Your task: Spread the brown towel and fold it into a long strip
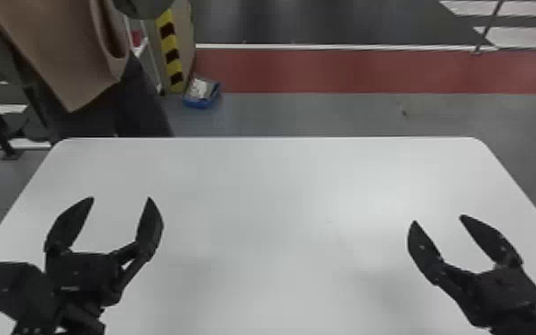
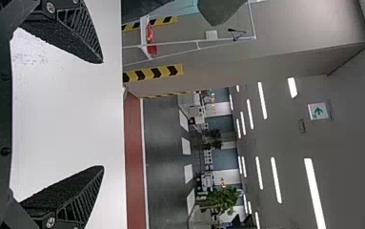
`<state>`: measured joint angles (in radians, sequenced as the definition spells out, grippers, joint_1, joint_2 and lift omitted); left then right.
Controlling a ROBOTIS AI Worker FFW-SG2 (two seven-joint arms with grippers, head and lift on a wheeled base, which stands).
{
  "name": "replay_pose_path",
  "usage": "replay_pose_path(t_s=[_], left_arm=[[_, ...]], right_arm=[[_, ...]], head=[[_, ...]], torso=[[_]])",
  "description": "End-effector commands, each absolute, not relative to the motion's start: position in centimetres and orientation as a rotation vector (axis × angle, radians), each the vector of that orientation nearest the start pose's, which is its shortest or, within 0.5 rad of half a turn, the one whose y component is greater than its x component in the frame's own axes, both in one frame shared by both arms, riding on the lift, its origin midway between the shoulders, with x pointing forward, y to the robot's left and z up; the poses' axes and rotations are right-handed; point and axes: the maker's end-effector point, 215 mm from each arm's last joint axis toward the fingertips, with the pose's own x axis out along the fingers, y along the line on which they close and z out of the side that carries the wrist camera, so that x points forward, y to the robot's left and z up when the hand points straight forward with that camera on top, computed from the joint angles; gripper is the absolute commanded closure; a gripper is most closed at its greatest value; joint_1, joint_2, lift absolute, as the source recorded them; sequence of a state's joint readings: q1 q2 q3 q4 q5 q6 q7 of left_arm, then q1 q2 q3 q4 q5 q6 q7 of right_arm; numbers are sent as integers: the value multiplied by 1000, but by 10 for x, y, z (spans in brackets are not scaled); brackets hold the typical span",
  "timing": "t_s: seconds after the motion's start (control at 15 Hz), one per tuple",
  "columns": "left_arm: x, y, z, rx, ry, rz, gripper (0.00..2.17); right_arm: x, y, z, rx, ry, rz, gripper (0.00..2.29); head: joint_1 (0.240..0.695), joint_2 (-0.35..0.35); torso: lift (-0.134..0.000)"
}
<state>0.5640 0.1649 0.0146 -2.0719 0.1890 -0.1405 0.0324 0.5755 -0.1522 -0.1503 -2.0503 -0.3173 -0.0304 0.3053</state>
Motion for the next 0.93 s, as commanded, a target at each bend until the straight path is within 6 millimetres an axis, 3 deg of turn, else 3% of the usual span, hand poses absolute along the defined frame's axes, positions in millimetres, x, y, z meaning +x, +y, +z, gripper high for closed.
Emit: replay_pose_path(t_s=[0.0, 0.13, 0.27, 0.87], left_arm=[[428, 256, -310, -47, -65, -25, 70], [429, 256, -311, -49, -60, -19, 70], [430, 255, -330, -44, 8, -16, 100], [431, 252, -323, -48, -15, -19, 103]], right_arm=[[418, -257, -336, 114, 27, 239, 90], [417, -257, -336, 112, 28, 240, 90], [416, -258, -334, 111, 26, 238, 90], [414, -262, -337, 111, 36, 218, 90]], head=[[695, -3], [695, -1], [695, 0], [695, -10]], torso=[[-123], [-123], [-123], [-123]])
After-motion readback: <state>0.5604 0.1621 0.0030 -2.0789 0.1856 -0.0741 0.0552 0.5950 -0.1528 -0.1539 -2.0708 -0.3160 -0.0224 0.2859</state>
